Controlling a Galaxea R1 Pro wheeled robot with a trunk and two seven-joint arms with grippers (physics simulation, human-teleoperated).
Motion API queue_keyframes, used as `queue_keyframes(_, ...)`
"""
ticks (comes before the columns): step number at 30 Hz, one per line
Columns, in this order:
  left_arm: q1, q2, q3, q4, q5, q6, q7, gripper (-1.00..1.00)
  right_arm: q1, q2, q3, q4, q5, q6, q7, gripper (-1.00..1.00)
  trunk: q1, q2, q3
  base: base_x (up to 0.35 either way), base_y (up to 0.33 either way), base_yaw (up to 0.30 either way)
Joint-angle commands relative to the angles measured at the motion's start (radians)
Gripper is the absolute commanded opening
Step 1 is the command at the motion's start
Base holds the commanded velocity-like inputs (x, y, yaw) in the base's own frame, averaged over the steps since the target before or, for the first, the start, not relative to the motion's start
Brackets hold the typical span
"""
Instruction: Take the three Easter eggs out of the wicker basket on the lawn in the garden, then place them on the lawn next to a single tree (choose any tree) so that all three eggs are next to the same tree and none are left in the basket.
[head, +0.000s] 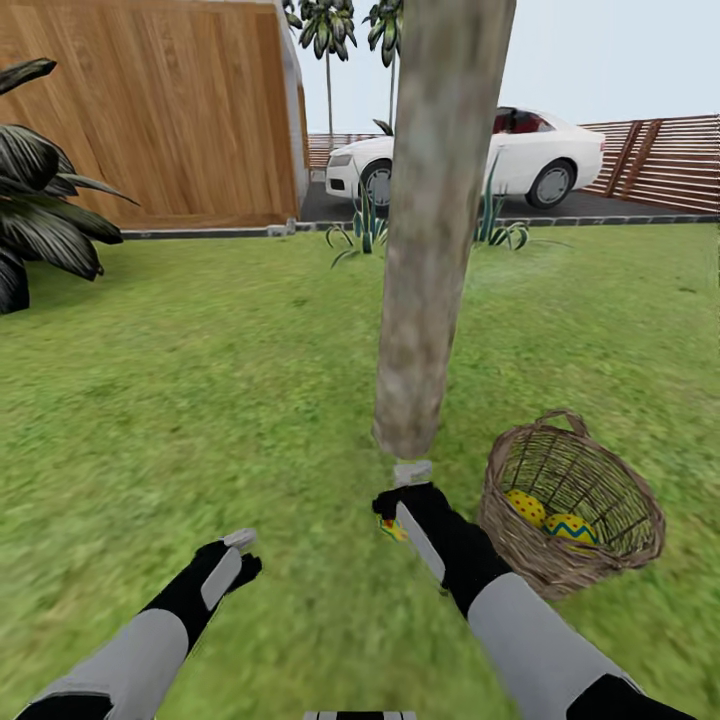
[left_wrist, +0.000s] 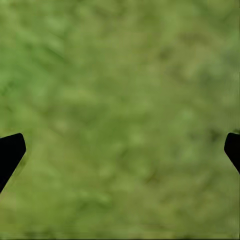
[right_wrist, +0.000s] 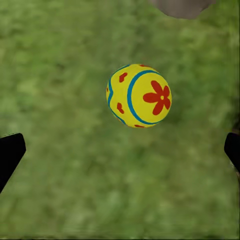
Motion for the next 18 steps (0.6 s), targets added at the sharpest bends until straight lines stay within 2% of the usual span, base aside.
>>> queue_keyframes(1, 0.000, 0.005, 0.007, -0.063, 0.013, 0.105, 0.053, 1.00, -0.001, -0.003, -0.026, -0.079, -0.013, 0.107, -0.039, 1.00, -0.001, 0.000, 0.003, 0.000, 0.000, 0.000)
queue_keyframes(2, 0.000, 0.008, 0.027, -0.116, 0.016, 0.168, 0.077, 1.00, -0.002, -0.004, -0.061, -0.149, -0.014, 0.202, -0.059, 1.00, -0.001, 0.000, 0.007, 0.000, 0.000, 0.000)
queue_keyframes(3, 0.000, 0.009, 0.039, -0.147, 0.017, 0.195, 0.087, 1.00, -0.002, -0.005, -0.086, -0.189, -0.014, 0.250, -0.068, 1.00, -0.001, 0.001, 0.011, 0.000, 0.000, 0.000)
queue_keyframes(5, 0.000, 0.011, 0.053, -0.203, 0.017, 0.257, 0.097, 1.00, -0.005, -0.008, -0.124, -0.235, -0.015, 0.302, -0.077, 1.00, -0.002, 0.001, 0.018, 0.000, 0.000, 0.000)
queue_keyframes(8, -0.001, 0.019, 0.060, -0.297, 0.017, 0.425, 0.101, 1.00, -0.009, -0.026, -0.147, -0.248, -0.015, 0.329, -0.081, 1.00, -0.004, 0.002, 0.030, 0.000, 0.000, 0.000)
queue_keyframes(10, -0.002, 0.025, 0.062, -0.337, 0.019, 0.492, 0.100, 1.00, -0.014, -0.056, -0.153, -0.250, -0.016, 0.334, -0.082, 1.00, -0.005, 0.002, 0.038, 0.000, 0.000, 0.000)
queue_keyframes(13, -0.003, 0.027, 0.062, -0.369, 0.019, 0.525, 0.097, 1.00, -0.053, -0.107, -0.166, -0.249, -0.016, 0.338, -0.083, 1.00, -0.006, 0.003, 0.049, 0.000, 0.000, 0.000)
queue_keyframes(14, -0.003, 0.026, 0.062, -0.376, 0.019, 0.527, 0.096, 1.00, -0.064, -0.116, -0.170, -0.248, -0.016, 0.339, -0.083, 1.00, -0.006, 0.003, 0.053, 0.000, 0.000, 0.000)
queue_keyframes(15, -0.003, 0.025, 0.063, -0.425, 0.021, 0.534, 0.095, 1.00, -0.113, -0.161, -0.181, -0.242, -0.017, 0.340, -0.084, 1.00, -0.006, 0.003, 0.053, 0.000, 0.000, 0.000)
queue_keyframes(18, -0.003, 0.020, 0.064, -0.506, 0.023, 0.535, 0.094, 1.00, -0.135, -0.217, -0.195, -0.234, -0.019, 0.339, -0.083, 1.00, -0.006, 0.003, 0.053, 0.000, 0.000, 0.000)
